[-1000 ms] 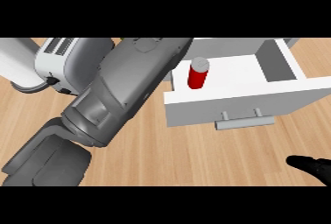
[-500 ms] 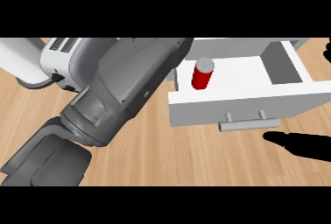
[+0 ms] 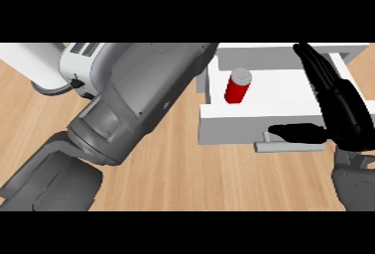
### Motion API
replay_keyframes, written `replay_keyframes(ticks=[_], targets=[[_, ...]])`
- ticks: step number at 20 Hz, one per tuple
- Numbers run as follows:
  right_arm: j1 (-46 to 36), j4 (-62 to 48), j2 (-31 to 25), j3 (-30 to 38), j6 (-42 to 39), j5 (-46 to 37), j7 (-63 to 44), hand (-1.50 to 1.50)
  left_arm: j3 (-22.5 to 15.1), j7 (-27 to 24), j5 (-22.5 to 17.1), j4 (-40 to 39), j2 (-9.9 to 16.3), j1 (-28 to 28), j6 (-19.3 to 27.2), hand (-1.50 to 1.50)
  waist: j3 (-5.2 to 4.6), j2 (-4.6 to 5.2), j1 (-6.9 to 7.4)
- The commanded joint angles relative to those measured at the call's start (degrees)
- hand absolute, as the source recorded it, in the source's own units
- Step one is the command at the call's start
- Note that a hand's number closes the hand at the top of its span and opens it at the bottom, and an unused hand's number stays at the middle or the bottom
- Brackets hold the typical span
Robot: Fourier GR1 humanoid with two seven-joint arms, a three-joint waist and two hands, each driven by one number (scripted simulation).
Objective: Pick up the can, place it into the drawer and close the drawer
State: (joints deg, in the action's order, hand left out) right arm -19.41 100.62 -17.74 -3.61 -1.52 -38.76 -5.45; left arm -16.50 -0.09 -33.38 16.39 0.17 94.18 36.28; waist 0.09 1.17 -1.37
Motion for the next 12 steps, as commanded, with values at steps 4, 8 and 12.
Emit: replay_keyframes(ticks=[4,8,12], targets=[[-5.6,-18.3,2.9,-5.0,9.2,-12.8,4.2,-1.5,0.9,1.2,0.6,-0.1,0.4,0.3,-1.5,-1.5,-0.02,-0.32,1.7],[-9.3,-26.6,5.8,-5.9,13.4,-16.1,5.1,-1.5,1.9,0.1,1.0,1.3,1.3,-1.8,-1.0,-1.5,-0.05,-0.7,1.88],[-16.1,-40.1,6.2,-2.0,19.3,-16.6,9.4,-1.5,1.2,2.3,2.1,2.7,4.1,-2.9,-3.4,-1.5,-0.03,-0.65,3.05]])
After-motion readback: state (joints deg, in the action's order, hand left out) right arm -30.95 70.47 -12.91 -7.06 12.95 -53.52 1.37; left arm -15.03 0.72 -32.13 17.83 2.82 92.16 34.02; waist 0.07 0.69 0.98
